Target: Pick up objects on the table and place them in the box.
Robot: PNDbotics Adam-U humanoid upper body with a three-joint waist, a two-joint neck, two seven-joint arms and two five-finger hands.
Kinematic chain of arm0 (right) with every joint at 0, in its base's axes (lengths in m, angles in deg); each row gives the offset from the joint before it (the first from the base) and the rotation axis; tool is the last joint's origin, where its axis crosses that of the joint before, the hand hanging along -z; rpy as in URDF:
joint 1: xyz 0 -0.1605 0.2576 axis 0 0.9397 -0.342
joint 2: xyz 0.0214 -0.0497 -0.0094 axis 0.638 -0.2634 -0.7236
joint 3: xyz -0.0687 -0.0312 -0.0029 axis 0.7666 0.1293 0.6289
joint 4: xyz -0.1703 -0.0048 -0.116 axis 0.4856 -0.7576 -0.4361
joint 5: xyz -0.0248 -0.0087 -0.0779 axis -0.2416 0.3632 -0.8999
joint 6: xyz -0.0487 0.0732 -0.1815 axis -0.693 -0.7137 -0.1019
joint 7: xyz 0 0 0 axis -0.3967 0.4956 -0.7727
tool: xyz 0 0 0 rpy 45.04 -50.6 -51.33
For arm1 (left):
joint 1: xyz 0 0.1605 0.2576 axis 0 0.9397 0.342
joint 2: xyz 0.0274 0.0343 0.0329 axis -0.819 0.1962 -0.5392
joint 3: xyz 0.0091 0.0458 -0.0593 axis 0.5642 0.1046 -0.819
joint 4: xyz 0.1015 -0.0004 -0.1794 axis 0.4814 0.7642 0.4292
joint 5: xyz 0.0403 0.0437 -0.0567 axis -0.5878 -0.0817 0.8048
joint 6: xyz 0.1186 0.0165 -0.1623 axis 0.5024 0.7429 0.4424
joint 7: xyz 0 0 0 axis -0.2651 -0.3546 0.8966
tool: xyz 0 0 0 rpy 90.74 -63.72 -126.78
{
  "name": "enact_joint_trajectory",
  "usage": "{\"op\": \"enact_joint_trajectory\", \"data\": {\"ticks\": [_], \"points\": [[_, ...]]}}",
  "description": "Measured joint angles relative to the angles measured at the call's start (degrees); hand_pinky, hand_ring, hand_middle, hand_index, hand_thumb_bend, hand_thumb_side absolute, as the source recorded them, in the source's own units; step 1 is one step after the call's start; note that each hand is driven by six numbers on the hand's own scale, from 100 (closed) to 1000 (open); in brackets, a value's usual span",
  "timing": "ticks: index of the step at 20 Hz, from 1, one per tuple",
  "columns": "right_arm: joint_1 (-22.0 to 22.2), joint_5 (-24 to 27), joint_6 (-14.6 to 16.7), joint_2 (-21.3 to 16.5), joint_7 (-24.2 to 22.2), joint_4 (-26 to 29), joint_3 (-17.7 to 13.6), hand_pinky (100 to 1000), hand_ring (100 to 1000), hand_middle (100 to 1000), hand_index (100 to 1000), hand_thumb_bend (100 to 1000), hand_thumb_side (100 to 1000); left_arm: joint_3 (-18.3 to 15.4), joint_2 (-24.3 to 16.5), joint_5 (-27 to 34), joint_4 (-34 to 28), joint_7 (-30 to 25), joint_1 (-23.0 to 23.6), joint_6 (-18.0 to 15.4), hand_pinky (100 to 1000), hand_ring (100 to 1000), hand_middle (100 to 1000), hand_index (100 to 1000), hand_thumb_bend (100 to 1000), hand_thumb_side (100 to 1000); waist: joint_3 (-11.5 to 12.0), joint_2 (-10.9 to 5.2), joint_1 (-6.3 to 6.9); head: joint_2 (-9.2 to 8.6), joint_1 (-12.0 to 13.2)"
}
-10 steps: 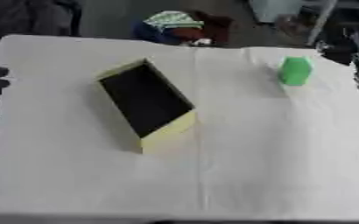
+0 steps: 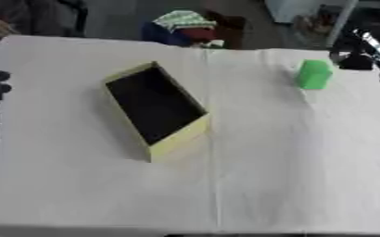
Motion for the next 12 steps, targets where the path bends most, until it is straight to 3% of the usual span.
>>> {"op": "enact_joint_trajectory", "data": {"ticks": [12], "points": [[-0.63,-12.09,-1.93,-0.53,-12.04,3.3,3.82,938,1000,984,1000,376,216,0.01,-0.06,-0.02,0.13,-0.23,-0.09,0.02,650,680,734,814,247,567,0.71,0.03,0.01,0.0,0.06]]}}
